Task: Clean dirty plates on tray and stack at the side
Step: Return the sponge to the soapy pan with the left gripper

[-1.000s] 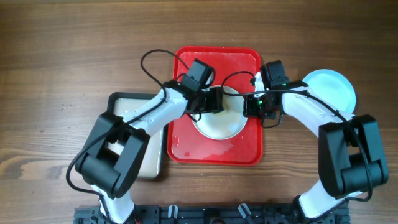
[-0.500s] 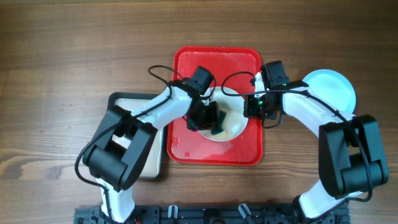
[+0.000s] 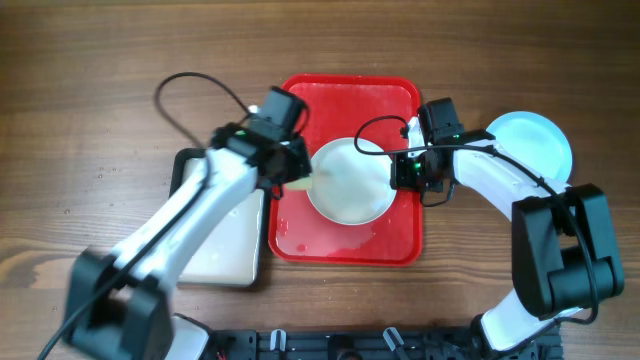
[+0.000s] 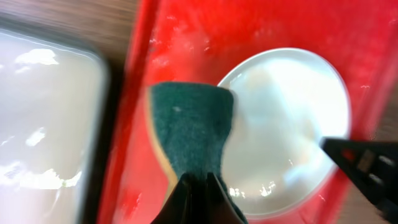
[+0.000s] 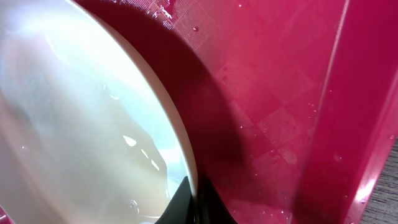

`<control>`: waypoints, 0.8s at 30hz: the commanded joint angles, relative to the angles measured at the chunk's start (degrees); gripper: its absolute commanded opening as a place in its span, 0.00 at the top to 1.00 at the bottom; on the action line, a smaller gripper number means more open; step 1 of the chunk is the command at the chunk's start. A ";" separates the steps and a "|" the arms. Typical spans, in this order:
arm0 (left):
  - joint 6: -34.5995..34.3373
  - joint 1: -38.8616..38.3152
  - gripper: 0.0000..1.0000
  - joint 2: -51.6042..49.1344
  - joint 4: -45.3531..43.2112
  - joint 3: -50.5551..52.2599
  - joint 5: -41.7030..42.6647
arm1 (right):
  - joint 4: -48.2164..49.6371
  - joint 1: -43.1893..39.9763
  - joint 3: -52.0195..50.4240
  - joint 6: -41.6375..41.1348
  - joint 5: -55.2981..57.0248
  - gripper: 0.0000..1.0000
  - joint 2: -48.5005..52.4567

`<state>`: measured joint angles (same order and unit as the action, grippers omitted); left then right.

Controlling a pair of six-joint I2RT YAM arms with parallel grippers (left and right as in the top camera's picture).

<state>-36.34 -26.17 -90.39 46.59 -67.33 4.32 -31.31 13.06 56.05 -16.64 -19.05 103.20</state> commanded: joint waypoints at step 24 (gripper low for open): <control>7.10 14.58 0.15 24.33 12.66 6.78 -5.33 | 0.07 -0.46 -0.83 5.68 -0.94 0.96 -0.94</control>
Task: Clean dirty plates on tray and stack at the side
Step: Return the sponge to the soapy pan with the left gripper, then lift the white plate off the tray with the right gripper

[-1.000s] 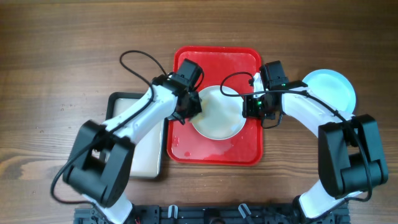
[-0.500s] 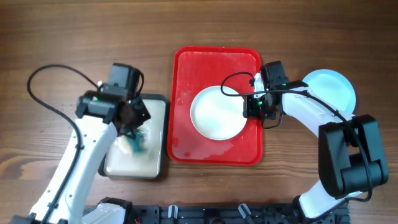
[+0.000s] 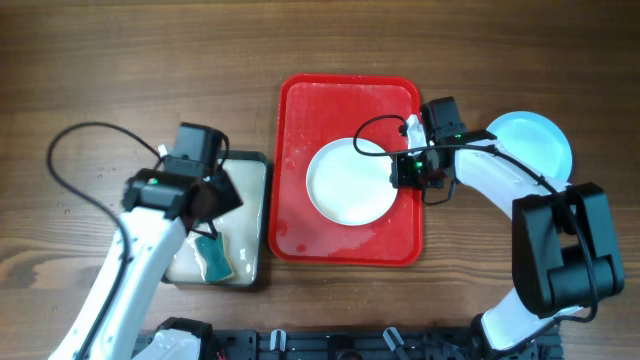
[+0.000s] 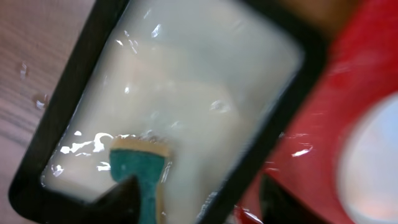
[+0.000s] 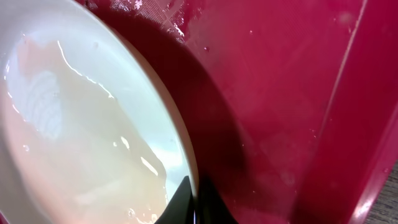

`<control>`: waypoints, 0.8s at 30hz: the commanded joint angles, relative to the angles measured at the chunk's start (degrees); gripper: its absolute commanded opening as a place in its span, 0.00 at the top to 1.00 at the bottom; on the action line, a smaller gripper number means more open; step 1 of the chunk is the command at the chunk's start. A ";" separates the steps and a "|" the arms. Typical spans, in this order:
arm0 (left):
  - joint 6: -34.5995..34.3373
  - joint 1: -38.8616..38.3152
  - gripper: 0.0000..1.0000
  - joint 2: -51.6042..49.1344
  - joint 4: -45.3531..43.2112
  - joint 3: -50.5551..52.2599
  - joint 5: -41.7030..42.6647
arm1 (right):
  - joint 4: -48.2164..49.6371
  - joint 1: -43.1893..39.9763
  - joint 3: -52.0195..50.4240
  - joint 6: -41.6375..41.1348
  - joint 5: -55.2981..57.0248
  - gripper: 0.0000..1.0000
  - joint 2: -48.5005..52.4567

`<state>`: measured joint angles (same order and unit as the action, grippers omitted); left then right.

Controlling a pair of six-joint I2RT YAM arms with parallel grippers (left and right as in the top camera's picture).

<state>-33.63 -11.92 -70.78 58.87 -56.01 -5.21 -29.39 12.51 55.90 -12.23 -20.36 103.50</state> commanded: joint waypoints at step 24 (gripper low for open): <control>4.50 0.31 0.00 10.78 -0.55 -5.03 4.33 | -4.07 40.02 -0.63 4.28 73.83 0.96 -32.35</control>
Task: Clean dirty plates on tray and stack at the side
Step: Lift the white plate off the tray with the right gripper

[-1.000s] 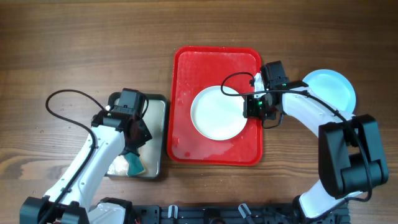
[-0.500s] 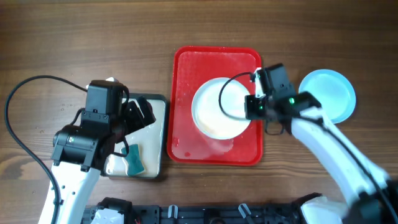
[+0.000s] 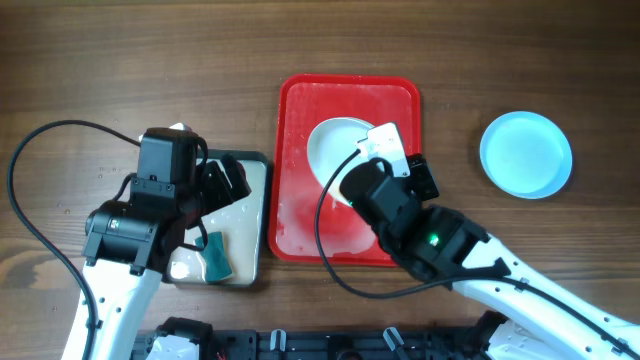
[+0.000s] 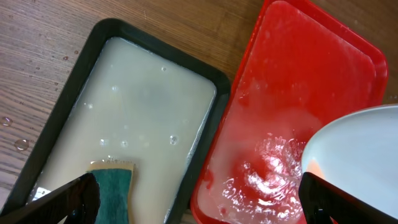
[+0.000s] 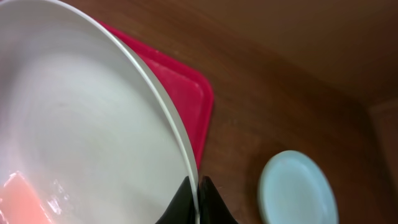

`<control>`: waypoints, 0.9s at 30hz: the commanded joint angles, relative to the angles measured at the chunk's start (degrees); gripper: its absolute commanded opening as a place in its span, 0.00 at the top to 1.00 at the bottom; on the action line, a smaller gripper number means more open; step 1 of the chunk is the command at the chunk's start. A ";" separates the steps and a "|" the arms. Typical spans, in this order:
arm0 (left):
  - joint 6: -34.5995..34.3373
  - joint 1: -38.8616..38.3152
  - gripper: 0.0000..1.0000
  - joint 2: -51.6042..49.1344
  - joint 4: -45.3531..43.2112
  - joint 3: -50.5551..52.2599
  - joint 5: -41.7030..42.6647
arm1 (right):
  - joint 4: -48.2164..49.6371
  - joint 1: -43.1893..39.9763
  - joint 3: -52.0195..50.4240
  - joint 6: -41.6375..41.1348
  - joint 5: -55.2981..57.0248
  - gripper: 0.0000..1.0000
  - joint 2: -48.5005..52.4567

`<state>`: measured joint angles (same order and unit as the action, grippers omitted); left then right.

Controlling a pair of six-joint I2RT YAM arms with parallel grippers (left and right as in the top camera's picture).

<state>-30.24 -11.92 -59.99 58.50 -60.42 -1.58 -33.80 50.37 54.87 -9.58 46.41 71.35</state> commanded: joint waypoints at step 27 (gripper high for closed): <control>1.11 0.31 0.00 -0.02 -0.17 -0.61 0.70 | 9.75 11.43 0.39 10.97 21.84 0.96 -0.20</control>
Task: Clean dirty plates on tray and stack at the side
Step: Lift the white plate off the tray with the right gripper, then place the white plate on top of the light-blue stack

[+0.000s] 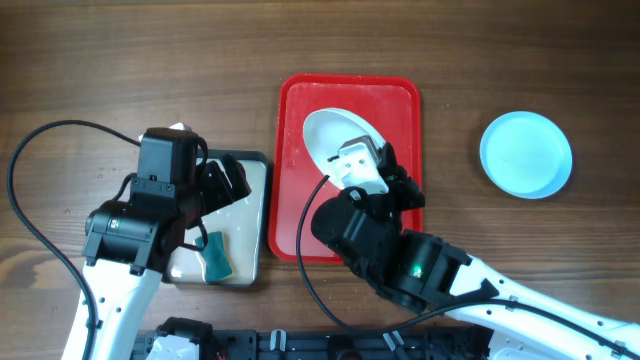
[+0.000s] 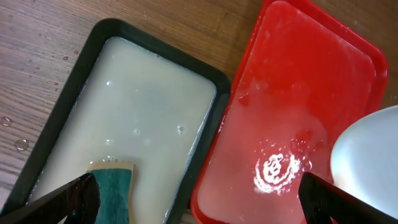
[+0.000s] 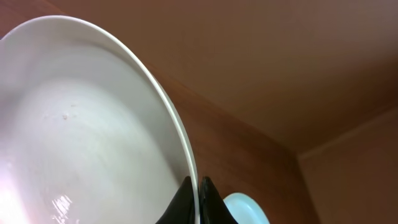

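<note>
A white plate (image 3: 93,124) hangs tilted on edge above the red tray (image 1: 400,100). My right gripper (image 3: 194,194) is shut on its rim, with the plate's upper part (image 1: 335,135) showing in the overhead view. My left gripper (image 2: 199,198) is open over the black basin (image 2: 93,43) of milky water. A green sponge (image 2: 112,186) lies in the basin just inside the gripper's left finger. The plate's edge (image 2: 367,162) shows at the right of the left wrist view. A light blue plate (image 1: 526,154) rests on the table right of the tray.
Soapy water pools on the tray floor with a ripple (image 2: 273,169) under the plate. The basin (image 1: 255,170) sits against the tray's left side. My right arm (image 1: 400,260) is raised over the tray's near half. A cable (image 1: 60,140) loops left of the left arm.
The white plate has been tipped steeper and stands higher over the tray. My right arm has shifted a little to the left. The left arm and the sponge have not moved.
First my left gripper held the sponge against the plate on the tray while the right gripper pinched the plate's right rim. Then the sponge lay in the basin with the left gripper open over it. After that the right gripper held the plate tilted above the tray, now steeper.
</note>
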`<control>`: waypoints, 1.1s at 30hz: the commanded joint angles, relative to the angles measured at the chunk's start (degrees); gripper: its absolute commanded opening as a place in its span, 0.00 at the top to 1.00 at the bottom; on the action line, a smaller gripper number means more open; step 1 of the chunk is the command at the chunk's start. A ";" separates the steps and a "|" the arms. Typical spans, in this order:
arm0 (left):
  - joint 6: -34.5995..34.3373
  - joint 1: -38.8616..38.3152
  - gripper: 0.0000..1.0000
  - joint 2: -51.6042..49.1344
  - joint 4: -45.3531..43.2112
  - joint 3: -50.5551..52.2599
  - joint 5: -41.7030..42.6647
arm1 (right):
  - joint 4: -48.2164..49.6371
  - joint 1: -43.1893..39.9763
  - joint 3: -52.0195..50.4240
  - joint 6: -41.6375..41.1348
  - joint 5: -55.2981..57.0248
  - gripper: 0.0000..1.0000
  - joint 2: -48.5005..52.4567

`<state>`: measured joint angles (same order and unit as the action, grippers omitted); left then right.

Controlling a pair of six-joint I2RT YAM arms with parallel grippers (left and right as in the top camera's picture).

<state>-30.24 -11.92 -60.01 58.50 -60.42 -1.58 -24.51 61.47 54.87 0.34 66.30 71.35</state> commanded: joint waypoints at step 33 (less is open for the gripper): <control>1.11 0.31 0.00 0.00 -0.17 -0.61 0.70 | -0.42 0.33 0.26 1.16 1.95 0.96 -0.20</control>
<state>-30.24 -11.94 -60.01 58.50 -60.42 -1.58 -24.82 61.47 54.87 1.43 66.32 71.35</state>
